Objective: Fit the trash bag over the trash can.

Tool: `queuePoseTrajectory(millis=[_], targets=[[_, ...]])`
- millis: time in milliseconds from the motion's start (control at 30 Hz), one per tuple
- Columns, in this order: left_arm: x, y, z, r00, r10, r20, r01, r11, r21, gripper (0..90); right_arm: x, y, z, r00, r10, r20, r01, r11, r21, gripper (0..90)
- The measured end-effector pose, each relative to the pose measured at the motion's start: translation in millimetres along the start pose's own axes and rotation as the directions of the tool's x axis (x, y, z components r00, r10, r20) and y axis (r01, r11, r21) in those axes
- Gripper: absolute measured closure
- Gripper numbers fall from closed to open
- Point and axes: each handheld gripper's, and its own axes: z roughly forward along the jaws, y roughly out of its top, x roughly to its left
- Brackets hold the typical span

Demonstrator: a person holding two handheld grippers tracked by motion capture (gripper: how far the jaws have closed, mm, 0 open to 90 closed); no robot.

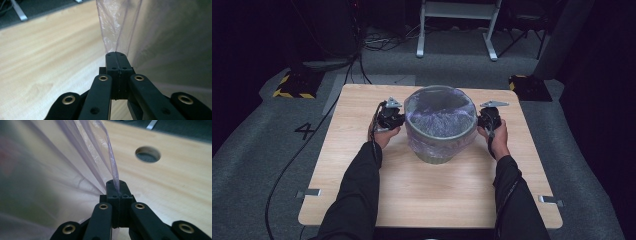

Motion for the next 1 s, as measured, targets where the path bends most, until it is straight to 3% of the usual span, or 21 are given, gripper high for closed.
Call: queuePoseTrajectory(millis=[200,367,433,500,633,733,767,800,867,900,933,1000], targets=[[0.6,-13.9,2.0,1.0000,0.008,0.002,-0.008,0.9987,0.051,90.0,2.9,-9.7,1.2,0.9991,-0.013,-0.040,0.014,1.000,0.024,90.0],[2.2,-26.5,-1.8,1.0000,-0.003,0.002,0.003,0.9984,0.056,90.0,2.1,-21.5,0.4,0.9980,-0.005,-0.063,0.008,0.999,0.043,90.0],[2.5,-30.4,-3.8,0.9994,0.034,-0.004,-0.034,0.9963,0.079,90.0,4.0,-25.7,-0.4,0.9975,-0.018,-0.068,0.021,0.999,0.049,90.0],[2.0,-34.8,-5.5,0.9993,0.036,-0.003,-0.036,0.9960,0.082,90.0,4.5,-30.0,-1.3,0.9964,-0.026,-0.081,0.030,0.998,0.050,90.0],[2.0,-40.5,-9.3,0.9993,0.033,-0.016,-0.032,0.9963,0.079,89.9,1.3,-36.8,-2.7,0.9974,-0.024,-0.068,0.028,0.998,0.051,90.0],[0.6,-43.1,-16.5,0.9969,0.042,-0.067,-0.038,0.9975,0.059,89.1,-1.3,-40.9,-5.2,0.9977,-0.023,-0.064,0.026,0.999,0.039,89.9],[0.3,-43.0,-18.6,0.9968,0.032,-0.073,-0.028,0.9982,0.053,77.5,-2.4,-42.1,-6.6,0.9979,-0.022,-0.061,0.024,0.999,0.033,89.3],[0.9,-45.3,-28.5,0.9988,0.024,-0.042,-0.024,0.9997,0.004,70.5,-5.1,-43.6,-9.6,0.9981,-0.021,-0.058,0.022,1.000,0.017,85.4],[0.3,-46.3,-33.5,0.9986,0.032,-0.043,-0.032,0.9994,-0.013,67.4,-7.2,-44.6,-11.8,0.9977,-0.016,-0.066,0.017,1.000,0.006,84.9],[-0.3,-47.2,-36.9,0.9984,0.029,-0.050,-0.030,0.9993,-0.024,60.5,-8.4,-45.3,-13.4,0.9978,-0.018,-0.063,0.018,1.000,0.007,82.1],[-2.7,-50.0,-46.4,0.9988,0.033,-0.035,-0.035,0.9987,-0.038,50.3,-10.4,-46.1,-15.4,0.9982,-0.023,-0.055,0.023,1.000,0.008,72.2],[-5.1,-51.5,-50.2,0.9983,0.042,-0.039,-0.044,0.9984,-0.035,46.9,-11.6,-46.5,-17.4,0.9984,-0.024,-0.052,0.025,1.000,0.003,68.2]])
